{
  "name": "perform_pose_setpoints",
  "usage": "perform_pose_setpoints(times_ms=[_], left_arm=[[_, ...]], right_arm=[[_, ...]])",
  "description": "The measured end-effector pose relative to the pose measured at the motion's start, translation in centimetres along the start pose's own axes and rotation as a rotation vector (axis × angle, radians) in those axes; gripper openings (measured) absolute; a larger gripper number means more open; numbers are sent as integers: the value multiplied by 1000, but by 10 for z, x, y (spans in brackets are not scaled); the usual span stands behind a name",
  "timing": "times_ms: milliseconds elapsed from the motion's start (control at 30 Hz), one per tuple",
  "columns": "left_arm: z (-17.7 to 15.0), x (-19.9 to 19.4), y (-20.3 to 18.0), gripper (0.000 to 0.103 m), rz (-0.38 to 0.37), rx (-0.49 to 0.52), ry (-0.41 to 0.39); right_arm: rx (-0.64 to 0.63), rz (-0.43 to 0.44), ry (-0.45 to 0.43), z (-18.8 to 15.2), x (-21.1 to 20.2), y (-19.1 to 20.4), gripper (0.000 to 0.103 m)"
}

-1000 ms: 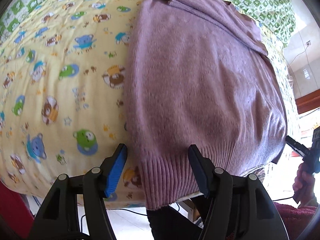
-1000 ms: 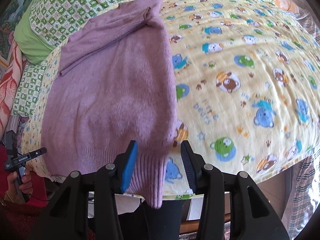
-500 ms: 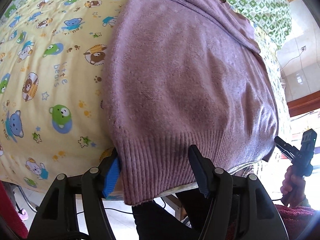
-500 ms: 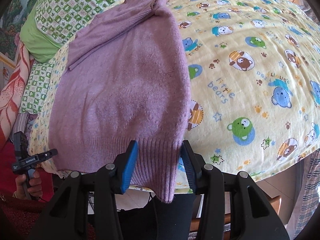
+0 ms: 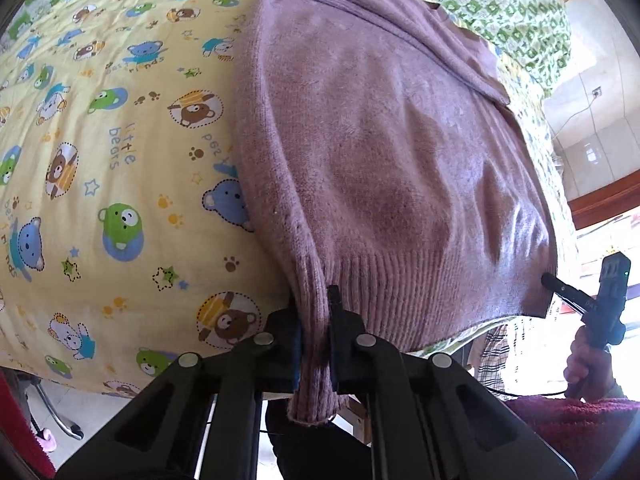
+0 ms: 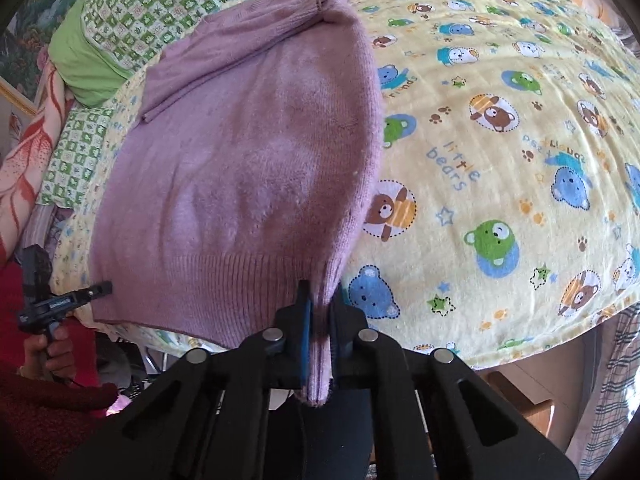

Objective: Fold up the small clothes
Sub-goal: 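Grasp the ribbed hem with both grippers, then lift the hem with both grippers and fold it toward the collar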

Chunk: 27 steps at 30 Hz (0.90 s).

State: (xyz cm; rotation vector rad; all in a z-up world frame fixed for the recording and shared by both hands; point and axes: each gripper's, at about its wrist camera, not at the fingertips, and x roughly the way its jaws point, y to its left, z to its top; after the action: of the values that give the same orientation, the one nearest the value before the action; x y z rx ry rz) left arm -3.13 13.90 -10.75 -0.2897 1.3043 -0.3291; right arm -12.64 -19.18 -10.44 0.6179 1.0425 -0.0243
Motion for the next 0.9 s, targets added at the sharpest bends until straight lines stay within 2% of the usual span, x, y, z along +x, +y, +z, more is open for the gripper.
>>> perform_pose_setpoints(times_ms=[200, 367, 567, 900], left_arm=[[17, -25, -6, 6, -49, 24, -54], [49, -58, -17, 5, -79, 42, -161], [106, -86, -28, 5, -118, 39, -289], [212, -78, -48, 5, -78, 47, -392]], right_arm=[[52, 119, -65, 14, -20, -1, 7], [57, 177, -145, 43, -40, 7, 7], [65, 230, -241, 93, -57, 13, 7], [52, 248, -322, 198, -38, 22, 7]])
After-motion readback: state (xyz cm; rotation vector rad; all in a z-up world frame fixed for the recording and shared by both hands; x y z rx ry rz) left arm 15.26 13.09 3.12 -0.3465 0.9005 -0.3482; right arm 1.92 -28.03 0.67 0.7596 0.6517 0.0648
